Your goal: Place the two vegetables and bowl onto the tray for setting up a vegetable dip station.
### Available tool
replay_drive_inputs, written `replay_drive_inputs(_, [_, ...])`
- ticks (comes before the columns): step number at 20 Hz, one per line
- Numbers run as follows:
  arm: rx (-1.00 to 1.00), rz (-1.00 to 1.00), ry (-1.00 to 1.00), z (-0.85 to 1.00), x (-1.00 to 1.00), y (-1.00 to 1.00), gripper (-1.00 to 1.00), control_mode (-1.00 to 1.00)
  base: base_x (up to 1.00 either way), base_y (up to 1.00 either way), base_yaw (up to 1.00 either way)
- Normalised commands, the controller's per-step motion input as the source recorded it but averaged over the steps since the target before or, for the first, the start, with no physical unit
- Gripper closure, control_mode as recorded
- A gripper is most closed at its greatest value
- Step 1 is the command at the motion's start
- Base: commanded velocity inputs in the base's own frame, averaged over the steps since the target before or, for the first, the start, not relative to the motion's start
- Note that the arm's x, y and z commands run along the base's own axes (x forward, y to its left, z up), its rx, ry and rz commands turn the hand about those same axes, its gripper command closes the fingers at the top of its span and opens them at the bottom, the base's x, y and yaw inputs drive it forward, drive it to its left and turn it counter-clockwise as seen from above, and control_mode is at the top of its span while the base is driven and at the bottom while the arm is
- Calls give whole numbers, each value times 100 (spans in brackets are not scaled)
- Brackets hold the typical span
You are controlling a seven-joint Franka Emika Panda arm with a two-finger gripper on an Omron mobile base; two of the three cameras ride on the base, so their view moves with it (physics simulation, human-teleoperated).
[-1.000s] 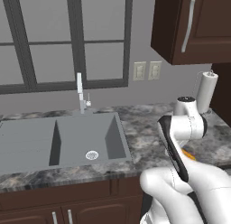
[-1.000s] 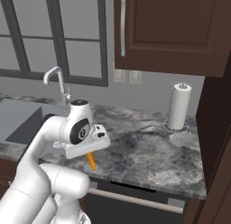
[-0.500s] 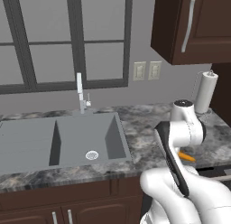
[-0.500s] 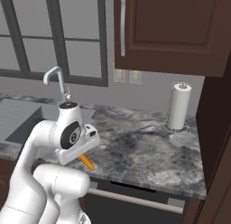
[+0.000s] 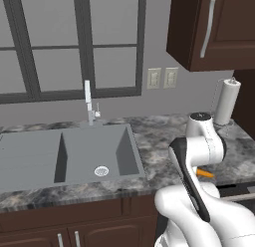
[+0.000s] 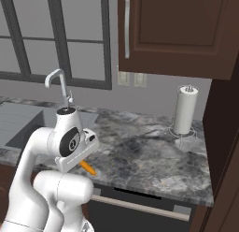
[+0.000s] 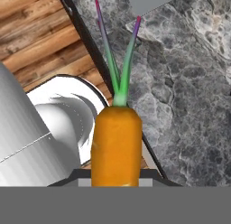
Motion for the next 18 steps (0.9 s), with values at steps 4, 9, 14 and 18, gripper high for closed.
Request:
replay_drive_inputs(4, [0, 0, 0, 0, 0, 0, 100, -100, 0, 0, 0])
replay_drive_inputs(9, [0, 0, 0, 0, 0, 0, 100, -100, 0, 0, 0])
replay_drive_inputs(14, [0, 0, 0, 0, 0, 0, 100, 100, -15, 0, 2])
replay_drive_inputs(18, [0, 0, 0, 0, 0, 0, 100, 100, -36, 0, 0])
